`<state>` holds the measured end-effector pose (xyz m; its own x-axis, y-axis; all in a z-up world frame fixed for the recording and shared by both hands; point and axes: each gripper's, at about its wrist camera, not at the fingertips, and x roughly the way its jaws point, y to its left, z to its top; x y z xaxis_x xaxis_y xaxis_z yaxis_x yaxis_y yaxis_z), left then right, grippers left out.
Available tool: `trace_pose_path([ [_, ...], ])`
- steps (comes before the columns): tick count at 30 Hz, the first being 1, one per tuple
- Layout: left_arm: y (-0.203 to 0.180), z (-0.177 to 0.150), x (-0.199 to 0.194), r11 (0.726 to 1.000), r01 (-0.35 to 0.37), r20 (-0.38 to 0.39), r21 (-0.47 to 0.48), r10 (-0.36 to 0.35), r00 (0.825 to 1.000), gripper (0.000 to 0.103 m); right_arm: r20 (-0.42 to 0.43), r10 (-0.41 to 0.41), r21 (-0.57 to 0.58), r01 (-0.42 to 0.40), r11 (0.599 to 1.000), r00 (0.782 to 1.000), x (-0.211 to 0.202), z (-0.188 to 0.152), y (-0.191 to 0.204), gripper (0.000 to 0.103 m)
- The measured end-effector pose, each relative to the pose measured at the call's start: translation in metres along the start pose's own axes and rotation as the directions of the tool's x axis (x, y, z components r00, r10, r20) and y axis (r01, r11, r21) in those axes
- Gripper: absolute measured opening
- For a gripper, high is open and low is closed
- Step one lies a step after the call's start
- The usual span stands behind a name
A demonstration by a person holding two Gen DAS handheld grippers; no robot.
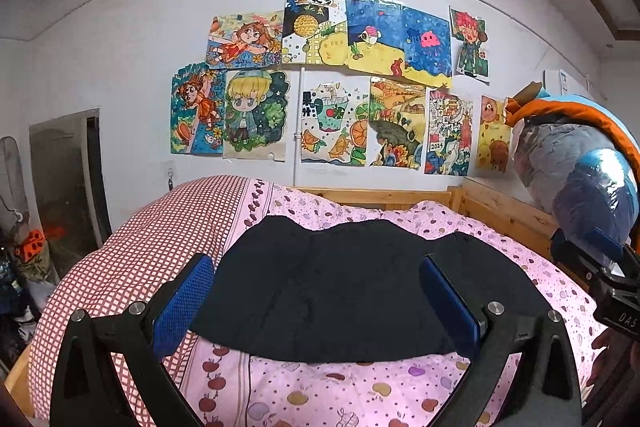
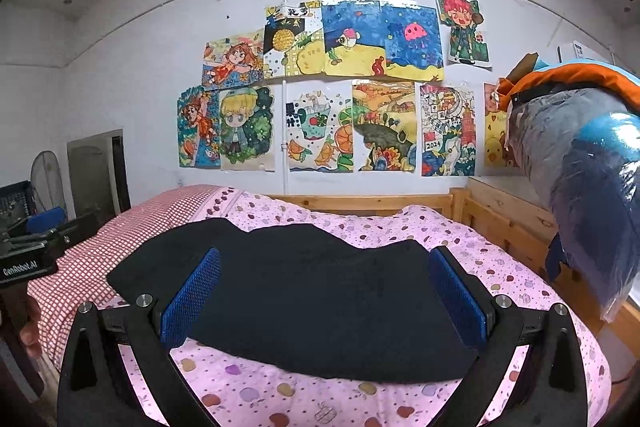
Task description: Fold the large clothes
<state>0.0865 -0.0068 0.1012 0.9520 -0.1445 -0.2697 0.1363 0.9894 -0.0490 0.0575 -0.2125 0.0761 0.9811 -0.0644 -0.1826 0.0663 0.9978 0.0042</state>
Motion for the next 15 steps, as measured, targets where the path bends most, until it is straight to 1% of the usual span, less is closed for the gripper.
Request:
trace_pose_path([
  [11, -0.002, -0.005, -0.012, 0.999, -0.035, 0.022, 0.021, 0.034, 0.999, 0.103, 0.022, -0.002, -0.006, 0.002, 1.0, 1.0, -0.014, -0.004, 0.003, 0.101],
  [15, -0.004, -0.008, -0.012, 0.998, -0.044, 0.008, 0.035, 0.044, 0.999, 0.103, 0.023, -0.001, -0.004, 0.001, 1.0, 1.0, -0.017, -0.007, 0.005, 0.101],
])
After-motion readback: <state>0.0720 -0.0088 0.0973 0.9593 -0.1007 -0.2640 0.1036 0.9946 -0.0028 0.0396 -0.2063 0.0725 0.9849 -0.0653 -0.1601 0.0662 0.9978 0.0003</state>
